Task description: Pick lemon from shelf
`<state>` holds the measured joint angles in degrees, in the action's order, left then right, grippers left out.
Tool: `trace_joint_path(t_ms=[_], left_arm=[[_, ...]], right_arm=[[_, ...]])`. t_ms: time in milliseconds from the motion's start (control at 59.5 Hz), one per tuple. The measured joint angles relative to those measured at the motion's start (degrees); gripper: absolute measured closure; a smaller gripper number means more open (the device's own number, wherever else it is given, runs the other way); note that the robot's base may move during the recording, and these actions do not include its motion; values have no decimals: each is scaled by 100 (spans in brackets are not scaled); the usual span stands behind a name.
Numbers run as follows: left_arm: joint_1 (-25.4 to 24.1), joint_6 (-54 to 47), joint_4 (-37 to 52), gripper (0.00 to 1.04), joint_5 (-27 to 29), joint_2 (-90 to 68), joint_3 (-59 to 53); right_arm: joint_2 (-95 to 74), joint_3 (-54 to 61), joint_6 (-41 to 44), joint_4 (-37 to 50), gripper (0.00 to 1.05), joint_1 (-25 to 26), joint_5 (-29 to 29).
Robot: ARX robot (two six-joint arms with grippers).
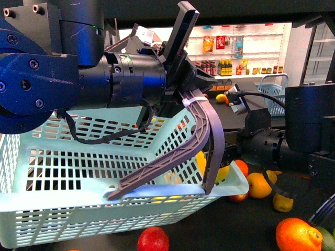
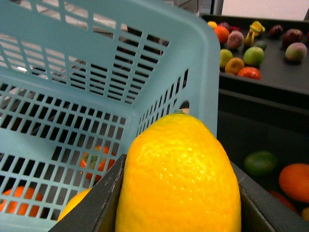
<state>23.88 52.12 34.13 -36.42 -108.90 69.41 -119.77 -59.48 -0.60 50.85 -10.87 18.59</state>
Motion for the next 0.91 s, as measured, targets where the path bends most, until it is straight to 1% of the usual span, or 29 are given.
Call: trace_joint_path(t_ms=[67,118,151,202,286,386,403,537,605,689,840,907], left_arm=[[0,11,-2,98,-17,0,0],[2,11,-2,98,-15,0,0],[2,11,-2,98,-4,0,0],[2,13,-2,98,-2,0,0],[0,7,-2,98,2,0,0],[0,7,-2,98,0,0,0],[0,9,-2,98,-4,0,0],[2,9,-2,98,-4,0,0],[2,11,-2,98,-4,0,0],[2,11,-2,98,-7,0,0],[0,7,-2,98,0,0,0],[0,7,-2,98,0,0,0]], right_arm=[[0,0,-59,57,17,-4,2],[2,0,-142,122,9,9,-48],[9,0,-186,162,6,26,-90],[28,0,-229,197,7,76,-136],[140,42,-205,240,7,225,-389],[544,286,-52,76,7,538,-957],[597,330,-31,72,7,566,-979],[1403,1073,87,15,7,898,-1445],[2033,1685,149,33,7,1040,-1716],[2826,2420,120,-35,7,1207,-1797],[4614,3818,17,-605,7,1635,-1714],[5421,4380,24,-632,15,1899,-1228]])
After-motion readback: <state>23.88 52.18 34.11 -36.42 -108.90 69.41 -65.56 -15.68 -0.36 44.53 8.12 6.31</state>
